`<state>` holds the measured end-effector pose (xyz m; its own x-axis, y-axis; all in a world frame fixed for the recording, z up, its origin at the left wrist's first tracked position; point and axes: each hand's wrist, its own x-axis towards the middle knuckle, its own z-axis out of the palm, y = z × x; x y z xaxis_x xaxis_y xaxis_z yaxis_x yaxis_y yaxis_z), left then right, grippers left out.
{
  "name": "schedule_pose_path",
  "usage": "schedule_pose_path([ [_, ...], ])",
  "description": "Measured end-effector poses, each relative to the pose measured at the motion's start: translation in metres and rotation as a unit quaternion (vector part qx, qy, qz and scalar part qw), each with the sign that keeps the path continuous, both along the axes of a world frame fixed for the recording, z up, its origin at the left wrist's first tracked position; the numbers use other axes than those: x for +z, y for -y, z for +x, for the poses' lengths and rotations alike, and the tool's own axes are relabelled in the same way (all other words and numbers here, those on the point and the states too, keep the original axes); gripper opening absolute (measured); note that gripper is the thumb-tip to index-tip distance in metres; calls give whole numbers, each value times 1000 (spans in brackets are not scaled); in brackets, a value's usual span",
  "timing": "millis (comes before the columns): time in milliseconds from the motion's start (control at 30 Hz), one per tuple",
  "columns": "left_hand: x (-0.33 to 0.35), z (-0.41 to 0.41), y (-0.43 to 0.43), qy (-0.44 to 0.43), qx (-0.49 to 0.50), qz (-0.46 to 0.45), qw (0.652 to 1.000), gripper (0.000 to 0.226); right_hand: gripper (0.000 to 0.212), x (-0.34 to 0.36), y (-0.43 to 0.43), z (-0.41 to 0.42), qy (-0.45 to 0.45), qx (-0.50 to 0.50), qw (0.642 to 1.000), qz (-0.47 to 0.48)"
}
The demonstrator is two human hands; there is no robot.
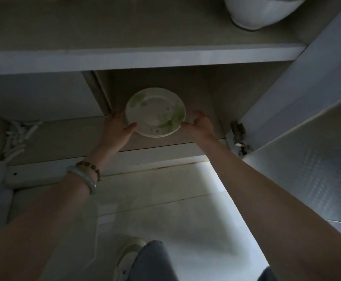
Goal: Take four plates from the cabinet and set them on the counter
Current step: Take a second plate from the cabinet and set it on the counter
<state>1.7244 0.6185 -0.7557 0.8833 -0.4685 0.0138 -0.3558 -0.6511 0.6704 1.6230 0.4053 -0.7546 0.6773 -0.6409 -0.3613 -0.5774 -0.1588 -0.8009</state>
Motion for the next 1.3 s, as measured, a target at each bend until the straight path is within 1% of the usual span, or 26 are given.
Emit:
schedule_pose_path([
  [100, -16, 8, 1, -10, -10, 5, 1000, 58, 64, -15, 1, 4, -28, 8, 999, -46],
  [133, -21, 11, 1, -18, -18, 8, 1000, 59, 63, -20, 2, 6, -31, 4, 998, -48],
  [300, -37, 28, 3, -4, -11, 44, 999, 55, 60, -35, 4, 21, -50, -11, 998, -45],
  [433, -44, 42, 9, -26, 5, 61, 998, 47, 55, -40, 6, 32, -57, -37, 997, -24],
  [500, -49, 44, 12, -30, -6, 62, 998, 45, 47, -41, 6, 35, -68, -47, 997, -13],
  [567, -54, 43, 15, -31, -10, 37, 999, 43, 26, -42, 4, 39, -87, -28, 996, -13],
  [700, -61, 46, 18, -34, 27, 14, 999, 41, 10, -44, 0, 46, -71, -36, 997, -20],
  [733, -63, 46, 18, -33, 38, 13, 999, 40, 12, -44, -1, 48, -63, -41, 997, -31],
  [800, -64, 46, 20, -33, 62, 6, 998, 38, 23, -42, -1, 50, -66, -46, 994, -68],
  [900, -61, 44, 27, -53, 87, -14, 995, 39, 22, -41, 2, 49, -73, -56, 991, -97],
  [1000, -51, 40, 32, -52, 72, -30, 996, 57, 21, -41, 2, 46, -61, -74, 991, -90],
  [1033, -48, 40, 33, -43, 67, -35, 996, 60, 20, -41, 3, 44, -59, -79, 991, -85],
  [1100, -42, 39, 37, -50, 82, -73, 993, 52, 17, -38, 6, 40, -46, -94, 992, -69],
  [1133, -39, 39, 39, -74, 100, -111, 986, 49, 16, -35, 7, 38, -37, -100, 993, -59],
  [1200, -33, 39, 40, -110, 126, -171, 971, 54, 17, -28, 11, 33, -23, -113, 993, -38],
  [1233, -31, 40, 39, -114, 131, -175, 969, 55, 16, -26, 13, 31, -19, -119, 992, -28],
  [1300, -28, 37, 35, -121, 123, -150, 974, 52, 11, -18, 16, 26, -16, -133, 991, -6],
])
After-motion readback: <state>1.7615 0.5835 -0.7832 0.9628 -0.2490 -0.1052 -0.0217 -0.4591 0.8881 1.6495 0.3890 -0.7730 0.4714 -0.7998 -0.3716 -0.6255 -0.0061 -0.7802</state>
